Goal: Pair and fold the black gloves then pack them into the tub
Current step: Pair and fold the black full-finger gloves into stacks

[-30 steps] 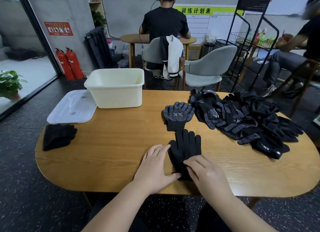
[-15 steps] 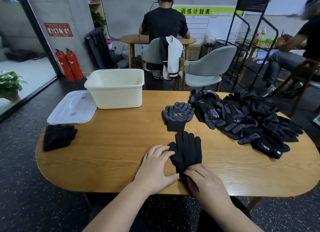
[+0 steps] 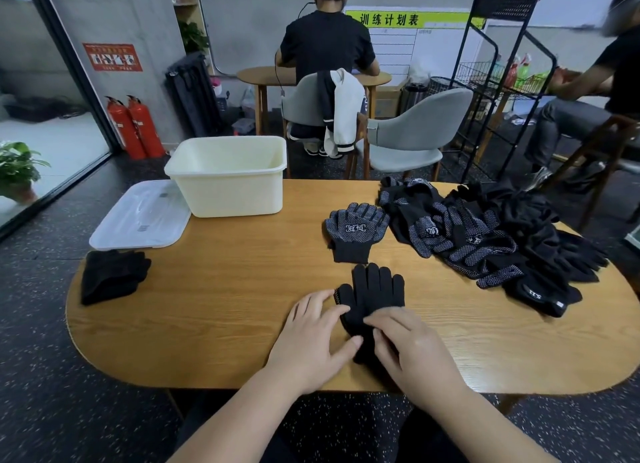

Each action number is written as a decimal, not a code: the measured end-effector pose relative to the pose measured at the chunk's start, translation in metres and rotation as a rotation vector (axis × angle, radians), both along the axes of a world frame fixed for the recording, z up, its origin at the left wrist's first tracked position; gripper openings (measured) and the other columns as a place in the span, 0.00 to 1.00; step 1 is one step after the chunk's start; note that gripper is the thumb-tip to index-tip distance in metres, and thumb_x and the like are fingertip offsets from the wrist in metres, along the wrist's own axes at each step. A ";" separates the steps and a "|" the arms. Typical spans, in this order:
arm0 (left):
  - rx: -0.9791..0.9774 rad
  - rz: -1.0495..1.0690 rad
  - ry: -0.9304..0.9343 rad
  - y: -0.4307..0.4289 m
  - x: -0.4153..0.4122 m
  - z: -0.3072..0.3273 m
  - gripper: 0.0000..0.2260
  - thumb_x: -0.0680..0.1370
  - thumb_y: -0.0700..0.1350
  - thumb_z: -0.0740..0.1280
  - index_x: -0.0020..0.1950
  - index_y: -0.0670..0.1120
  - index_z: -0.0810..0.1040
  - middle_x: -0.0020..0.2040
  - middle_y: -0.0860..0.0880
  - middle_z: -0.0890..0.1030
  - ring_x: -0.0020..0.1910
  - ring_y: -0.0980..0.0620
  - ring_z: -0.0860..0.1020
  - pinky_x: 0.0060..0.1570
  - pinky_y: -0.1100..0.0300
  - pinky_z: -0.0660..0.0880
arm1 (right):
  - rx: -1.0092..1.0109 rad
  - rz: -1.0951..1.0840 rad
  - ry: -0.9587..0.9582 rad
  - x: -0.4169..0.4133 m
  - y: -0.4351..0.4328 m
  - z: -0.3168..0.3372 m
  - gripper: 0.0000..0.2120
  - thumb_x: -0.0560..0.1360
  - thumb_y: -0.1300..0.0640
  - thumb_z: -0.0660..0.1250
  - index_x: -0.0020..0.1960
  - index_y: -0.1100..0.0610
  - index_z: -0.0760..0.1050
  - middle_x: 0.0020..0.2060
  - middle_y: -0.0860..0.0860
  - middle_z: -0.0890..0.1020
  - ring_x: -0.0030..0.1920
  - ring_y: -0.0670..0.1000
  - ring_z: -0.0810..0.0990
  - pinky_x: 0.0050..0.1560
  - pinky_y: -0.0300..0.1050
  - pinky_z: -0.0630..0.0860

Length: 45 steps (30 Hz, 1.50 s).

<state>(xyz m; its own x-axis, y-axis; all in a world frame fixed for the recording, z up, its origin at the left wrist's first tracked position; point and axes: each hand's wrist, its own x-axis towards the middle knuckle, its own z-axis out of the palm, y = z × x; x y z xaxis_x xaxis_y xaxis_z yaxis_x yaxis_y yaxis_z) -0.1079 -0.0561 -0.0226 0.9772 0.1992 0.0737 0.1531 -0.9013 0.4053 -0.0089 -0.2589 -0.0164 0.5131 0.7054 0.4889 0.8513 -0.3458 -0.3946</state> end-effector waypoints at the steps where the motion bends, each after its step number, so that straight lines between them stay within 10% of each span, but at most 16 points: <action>1: 0.014 0.006 0.012 -0.001 0.001 0.000 0.32 0.79 0.73 0.55 0.80 0.61 0.63 0.82 0.58 0.52 0.81 0.54 0.49 0.82 0.49 0.53 | -0.027 -0.028 0.024 0.005 0.007 0.003 0.14 0.83 0.55 0.65 0.66 0.53 0.81 0.62 0.44 0.80 0.64 0.47 0.77 0.63 0.44 0.78; 7: 0.010 0.014 0.021 0.000 0.001 0.004 0.35 0.74 0.75 0.61 0.78 0.62 0.65 0.81 0.60 0.52 0.81 0.55 0.51 0.82 0.50 0.54 | -0.549 -0.245 0.135 0.048 0.048 0.008 0.29 0.85 0.40 0.57 0.83 0.50 0.60 0.83 0.48 0.58 0.83 0.54 0.53 0.80 0.53 0.62; 18: -0.072 0.039 -0.052 0.004 0.001 0.000 0.26 0.76 0.71 0.60 0.68 0.57 0.69 0.74 0.61 0.59 0.76 0.57 0.60 0.78 0.53 0.60 | -0.579 -0.376 0.079 0.036 0.077 -0.005 0.32 0.85 0.37 0.46 0.85 0.50 0.54 0.85 0.52 0.51 0.85 0.57 0.48 0.83 0.56 0.52; 23: -0.130 0.048 -0.109 0.005 -0.001 0.000 0.23 0.78 0.68 0.59 0.66 0.56 0.70 0.71 0.61 0.61 0.72 0.59 0.62 0.73 0.55 0.65 | -0.672 -0.400 0.130 0.034 0.088 -0.009 0.47 0.71 0.29 0.24 0.86 0.46 0.40 0.85 0.53 0.39 0.84 0.57 0.36 0.83 0.58 0.41; 28: -0.190 0.060 -0.153 0.005 -0.003 0.001 0.18 0.79 0.66 0.60 0.64 0.58 0.69 0.71 0.62 0.61 0.74 0.60 0.61 0.74 0.56 0.65 | -0.706 -0.362 0.128 0.023 0.083 -0.008 0.42 0.75 0.28 0.30 0.84 0.45 0.33 0.84 0.53 0.33 0.83 0.58 0.31 0.83 0.61 0.39; 35: -0.159 0.062 -0.166 0.002 -0.003 0.004 0.20 0.81 0.65 0.58 0.67 0.56 0.70 0.71 0.61 0.62 0.73 0.60 0.61 0.73 0.57 0.65 | -0.582 -0.279 0.129 0.010 0.069 -0.011 0.39 0.78 0.28 0.34 0.85 0.42 0.40 0.85 0.48 0.39 0.84 0.55 0.35 0.83 0.57 0.40; 41: -0.064 0.017 -0.170 -0.001 -0.006 0.006 0.17 0.82 0.63 0.58 0.66 0.56 0.73 0.70 0.63 0.64 0.74 0.62 0.60 0.74 0.58 0.63 | -0.384 -0.397 0.075 0.021 0.034 -0.013 0.29 0.84 0.37 0.46 0.79 0.47 0.67 0.80 0.47 0.66 0.80 0.55 0.60 0.77 0.57 0.65; 45: 0.086 -0.051 -0.125 -0.008 -0.007 0.008 0.22 0.82 0.65 0.57 0.70 0.56 0.74 0.71 0.63 0.67 0.75 0.61 0.59 0.77 0.58 0.58 | -0.472 -0.319 0.105 0.029 0.013 -0.024 0.37 0.80 0.30 0.40 0.83 0.44 0.58 0.84 0.42 0.56 0.83 0.51 0.52 0.82 0.55 0.52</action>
<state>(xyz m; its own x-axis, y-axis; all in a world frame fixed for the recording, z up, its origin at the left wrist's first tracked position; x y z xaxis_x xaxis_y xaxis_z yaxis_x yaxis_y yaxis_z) -0.1148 -0.0644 -0.0146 0.9682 0.1369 0.2096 0.0592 -0.9388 0.3394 0.0202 -0.2457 -0.0401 0.7652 0.6368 0.0943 0.6404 -0.7381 -0.2122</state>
